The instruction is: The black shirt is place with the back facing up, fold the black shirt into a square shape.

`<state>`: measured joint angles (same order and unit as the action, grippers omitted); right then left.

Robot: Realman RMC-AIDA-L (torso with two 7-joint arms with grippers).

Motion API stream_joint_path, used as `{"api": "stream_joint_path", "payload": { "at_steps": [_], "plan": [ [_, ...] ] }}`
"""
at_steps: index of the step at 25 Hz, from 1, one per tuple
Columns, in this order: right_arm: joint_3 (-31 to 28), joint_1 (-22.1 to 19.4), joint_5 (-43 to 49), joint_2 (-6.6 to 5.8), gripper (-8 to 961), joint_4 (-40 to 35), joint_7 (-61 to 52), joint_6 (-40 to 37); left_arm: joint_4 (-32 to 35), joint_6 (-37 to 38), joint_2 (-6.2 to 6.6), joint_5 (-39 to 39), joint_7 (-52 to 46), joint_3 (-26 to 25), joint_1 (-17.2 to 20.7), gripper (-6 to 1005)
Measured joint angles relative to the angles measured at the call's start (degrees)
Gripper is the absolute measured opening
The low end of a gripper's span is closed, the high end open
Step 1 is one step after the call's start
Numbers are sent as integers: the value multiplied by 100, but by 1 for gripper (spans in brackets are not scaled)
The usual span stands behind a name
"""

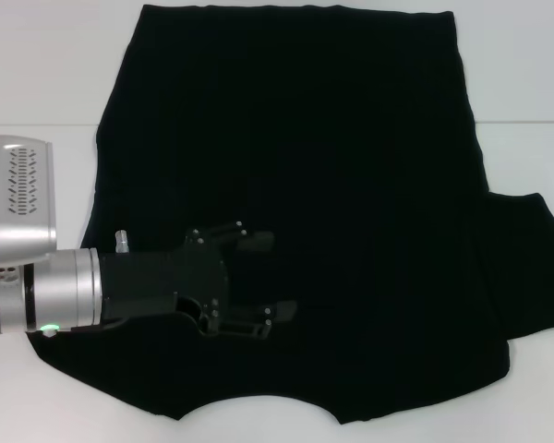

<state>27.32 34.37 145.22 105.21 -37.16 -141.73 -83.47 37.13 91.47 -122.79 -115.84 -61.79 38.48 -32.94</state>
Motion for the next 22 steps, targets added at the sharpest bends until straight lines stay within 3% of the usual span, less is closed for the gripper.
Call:
{"api": "stream_joint_path", "payload": {
  "at_steps": [14,22],
  "plan": [
    [169,164,25,10,777,509,-40,663,-28,-133,1,0,41,1,-8,920],
    [178,243,25,90,772,606,-44,912,-31,-194,2,0,40,1,-20,919]
  ]
}}
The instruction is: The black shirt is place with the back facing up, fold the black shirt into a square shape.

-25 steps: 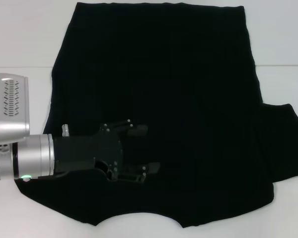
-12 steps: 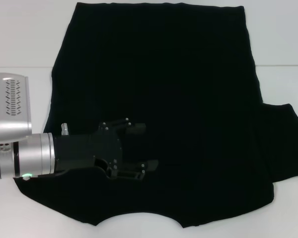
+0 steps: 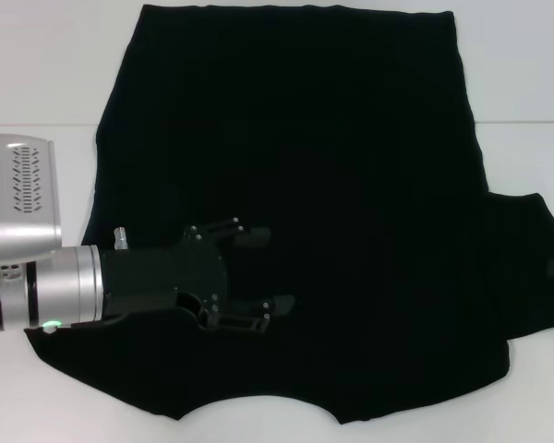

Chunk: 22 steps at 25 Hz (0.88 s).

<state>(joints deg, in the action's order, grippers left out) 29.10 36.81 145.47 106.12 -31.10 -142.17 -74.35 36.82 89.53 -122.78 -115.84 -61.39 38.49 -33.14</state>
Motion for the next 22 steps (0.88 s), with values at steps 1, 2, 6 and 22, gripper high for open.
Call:
{"api": "stream_joint_path", "payload": {
  "at_steps": [1,2,6,22],
  "plan": [
    [14,12,0,10,770,19,-3,44,0,0,0,0,-1,0,0,919],
    [28,17,0,19,768,23,-11,85,0,-1,0,0,-5,0,0,919],
    [121,45,-1,53,763,25,-60,197,0,-1,2,0,-21,-16,7,918],
    [515,129,36,148,306,-150,-302,342,1,-86,16,41,-37,-46,54,913]
  ]
}}
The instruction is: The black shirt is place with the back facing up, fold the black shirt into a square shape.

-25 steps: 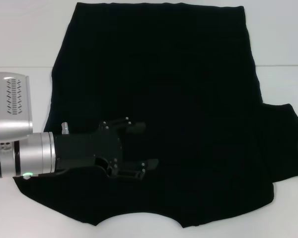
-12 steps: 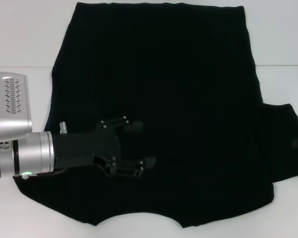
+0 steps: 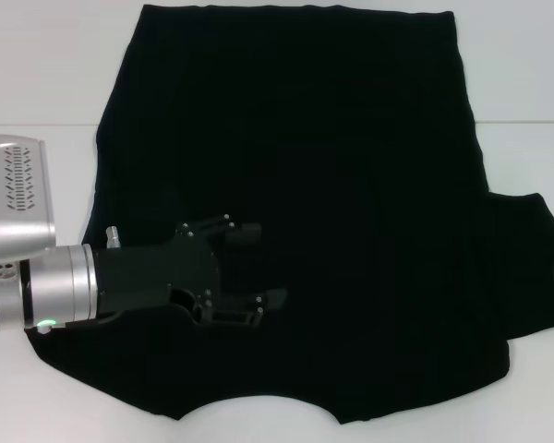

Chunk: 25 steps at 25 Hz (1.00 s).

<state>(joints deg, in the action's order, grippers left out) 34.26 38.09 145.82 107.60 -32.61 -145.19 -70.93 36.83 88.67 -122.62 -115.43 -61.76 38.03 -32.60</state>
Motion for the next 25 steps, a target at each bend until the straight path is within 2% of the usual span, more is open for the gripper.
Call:
{"api": "stream_joint_path", "payload": {
  "at_steps": [9,12,18,23,25],
  "plan": [
    [-225,-113,-22,-106,95,-76,-1,-255,0,0,2,3,-19,-10,0,911],
    [-228,-123,-1,-116,74,-78,-17,-289,0,0,2,7,-20,-13,-11,910],
    [-169,-148,12,-152,245,-46,-129,-316,0,4,2,12,-20,-15,-29,909],
    [-165,-158,16,-138,476,-17,-148,-326,0,3,1,12,-20,-13,-42,907],
    [-165,-159,17,-113,510,-15,-150,-308,0,2,1,12,-20,-15,-43,907]
  ]
}}
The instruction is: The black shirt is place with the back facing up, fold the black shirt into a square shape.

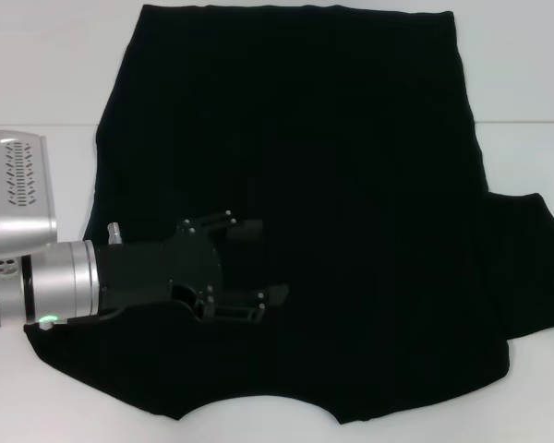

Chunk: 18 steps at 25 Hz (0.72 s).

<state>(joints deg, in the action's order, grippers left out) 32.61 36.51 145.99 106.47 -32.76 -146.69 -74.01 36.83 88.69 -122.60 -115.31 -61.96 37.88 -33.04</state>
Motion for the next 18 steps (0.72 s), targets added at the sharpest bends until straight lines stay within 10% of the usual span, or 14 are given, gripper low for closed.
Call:
{"api": "stream_joint_path", "payload": {
  "at_steps": [18],
  "plan": [
    [9,91,0,184,568,16,-24,262,0,-68,2,0,0,0,24,902]
  ]
}}
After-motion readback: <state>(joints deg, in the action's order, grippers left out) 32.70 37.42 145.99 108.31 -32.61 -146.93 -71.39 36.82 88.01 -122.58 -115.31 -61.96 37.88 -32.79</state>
